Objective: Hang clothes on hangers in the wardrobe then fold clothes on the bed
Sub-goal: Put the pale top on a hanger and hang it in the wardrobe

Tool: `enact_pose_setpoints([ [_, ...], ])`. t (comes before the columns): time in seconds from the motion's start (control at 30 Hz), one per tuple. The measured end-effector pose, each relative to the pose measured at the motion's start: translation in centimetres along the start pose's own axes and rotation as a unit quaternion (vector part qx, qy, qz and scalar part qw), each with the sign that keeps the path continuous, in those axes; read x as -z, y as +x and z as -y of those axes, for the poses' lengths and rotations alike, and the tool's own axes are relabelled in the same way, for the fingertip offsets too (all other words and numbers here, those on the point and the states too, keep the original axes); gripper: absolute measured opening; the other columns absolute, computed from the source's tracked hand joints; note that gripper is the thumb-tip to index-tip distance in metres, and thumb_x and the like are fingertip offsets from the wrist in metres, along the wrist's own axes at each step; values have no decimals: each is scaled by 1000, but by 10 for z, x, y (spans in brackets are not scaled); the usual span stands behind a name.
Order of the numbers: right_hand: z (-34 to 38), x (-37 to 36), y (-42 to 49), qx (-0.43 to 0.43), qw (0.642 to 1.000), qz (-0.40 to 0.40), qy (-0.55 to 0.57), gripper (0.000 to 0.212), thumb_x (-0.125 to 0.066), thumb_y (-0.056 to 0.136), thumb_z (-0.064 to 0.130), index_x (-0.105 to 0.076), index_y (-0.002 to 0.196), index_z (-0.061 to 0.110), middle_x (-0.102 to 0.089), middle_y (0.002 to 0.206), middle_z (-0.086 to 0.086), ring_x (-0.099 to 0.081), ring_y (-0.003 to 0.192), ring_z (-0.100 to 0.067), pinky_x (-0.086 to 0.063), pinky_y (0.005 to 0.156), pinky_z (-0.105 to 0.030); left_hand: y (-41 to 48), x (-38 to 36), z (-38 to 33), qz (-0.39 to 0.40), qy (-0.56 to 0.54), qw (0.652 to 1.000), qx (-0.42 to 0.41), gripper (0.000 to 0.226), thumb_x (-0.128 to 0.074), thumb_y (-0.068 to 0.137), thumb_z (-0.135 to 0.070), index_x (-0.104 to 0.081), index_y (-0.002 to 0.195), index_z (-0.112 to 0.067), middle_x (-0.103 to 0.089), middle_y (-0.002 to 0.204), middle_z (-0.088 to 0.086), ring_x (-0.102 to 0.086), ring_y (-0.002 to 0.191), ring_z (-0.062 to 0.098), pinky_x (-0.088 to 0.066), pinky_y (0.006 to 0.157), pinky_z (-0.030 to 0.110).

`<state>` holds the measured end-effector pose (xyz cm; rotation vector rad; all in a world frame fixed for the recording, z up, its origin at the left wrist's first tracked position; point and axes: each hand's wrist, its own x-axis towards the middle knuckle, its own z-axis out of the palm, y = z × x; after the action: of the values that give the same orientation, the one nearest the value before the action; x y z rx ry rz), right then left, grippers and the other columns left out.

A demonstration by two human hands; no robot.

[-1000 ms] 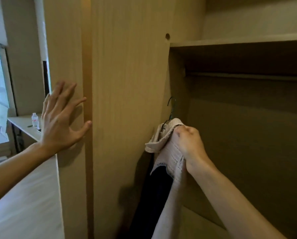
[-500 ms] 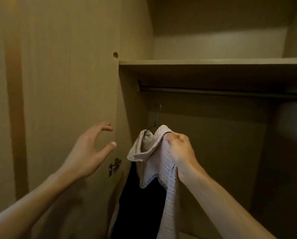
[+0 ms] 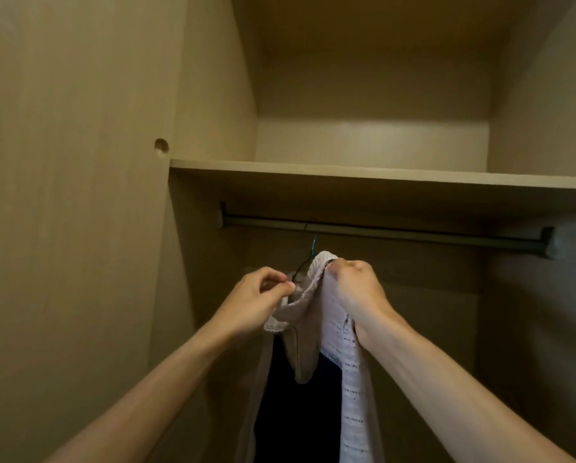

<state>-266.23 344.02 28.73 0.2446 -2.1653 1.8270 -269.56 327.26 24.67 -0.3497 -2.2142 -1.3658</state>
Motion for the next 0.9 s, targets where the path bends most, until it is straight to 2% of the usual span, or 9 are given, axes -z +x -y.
enact_pose_setpoints([
  [0.1, -3, -10, 42, -1, 999, -31, -15, 20, -42, 103, 27, -60, 101, 17, -62, 112, -21, -59, 89, -28, -46, 77, -37, 39, -7, 12, 3, 3, 1000, -3, 25, -64, 95, -37, -65, 115, -23, -67, 110, -7, -62, 105, 6, -49, 93, 27],
  [0.17, -7, -16, 72, 0, 999, -43, -22, 27, -41, 102, 29, -60, 115, 16, -63, 100, -14, -59, 87, -24, -46, 78, -37, 61, -11, 21, 7, -2, 1000, 3, 27, -62, 95, -40, -64, 118, -26, -64, 113, -9, -59, 106, 4, -48, 85, 22],
  [0.23, -10, -21, 100, 0, 998, -54, -28, 31, -41, 102, 32, -58, 123, 16, -63, 100, -9, -60, 89, -24, -51, 83, -37, 79, -14, 31, 15, -5, 1000, 10, 28, -61, 95, -43, -63, 119, -28, -61, 116, -9, -56, 108, 4, -43, 81, 19],
  [0.37, -11, -30, 147, 11, 997, -59, -39, 34, -39, 105, 33, -51, 131, 15, -61, 106, -8, -61, 97, -25, -52, 87, -40, 104, -14, 56, 21, -9, 1000, 18, 29, -62, 94, -46, -62, 119, -32, -59, 123, -9, -54, 116, 8, -43, 96, 27],
  [0.47, -13, -37, 177, -8, 998, -47, -44, 40, -38, 106, 29, -43, 142, 11, -56, 115, -11, -58, 104, -27, -46, 82, -34, 119, -14, 70, 26, -7, 999, 22, 28, -61, 95, -43, -61, 120, -30, -59, 121, -10, -54, 117, 8, -43, 97, 28],
  [0.6, -26, -48, 201, -23, 996, -40, -76, 33, -37, 107, 29, -53, 124, 6, -55, 91, -6, -56, 78, -19, -45, 63, -29, 133, -15, 85, 19, -22, 999, 39, 25, -61, 95, -40, -62, 118, -30, -62, 116, -12, -57, 114, 7, -46, 101, 30],
  [0.7, -42, -55, 203, -19, 992, -38, -117, 17, -37, 108, 27, -48, 101, 16, -48, 80, -1, -50, 68, -12, -41, 52, -22, 138, -18, 96, 16, -28, 998, 52, 21, -61, 96, -39, -61, 115, -32, -59, 109, -19, -56, 104, -1, -46, 89, 22],
  [0.8, -60, -61, 199, -9, 989, -18, -144, 15, -40, 105, 22, -48, 95, 16, -53, 86, -4, -49, 68, -13, -39, 63, -25, 139, -25, 104, 19, -35, 997, 67, 14, -60, 96, -40, -59, 110, -36, -56, 105, -21, -53, 101, -3, -43, 86, 22],
  [0.9, -75, -66, 196, -13, 989, 16, -146, 13, -41, 105, 23, -47, 95, 18, -50, 82, 1, -47, 67, -7, -39, 57, -26, 135, -29, 109, 39, -34, 996, 77, 17, -59, 97, -41, -59, 113, -35, -58, 110, -17, -56, 109, 3, -44, 90, 23],
])
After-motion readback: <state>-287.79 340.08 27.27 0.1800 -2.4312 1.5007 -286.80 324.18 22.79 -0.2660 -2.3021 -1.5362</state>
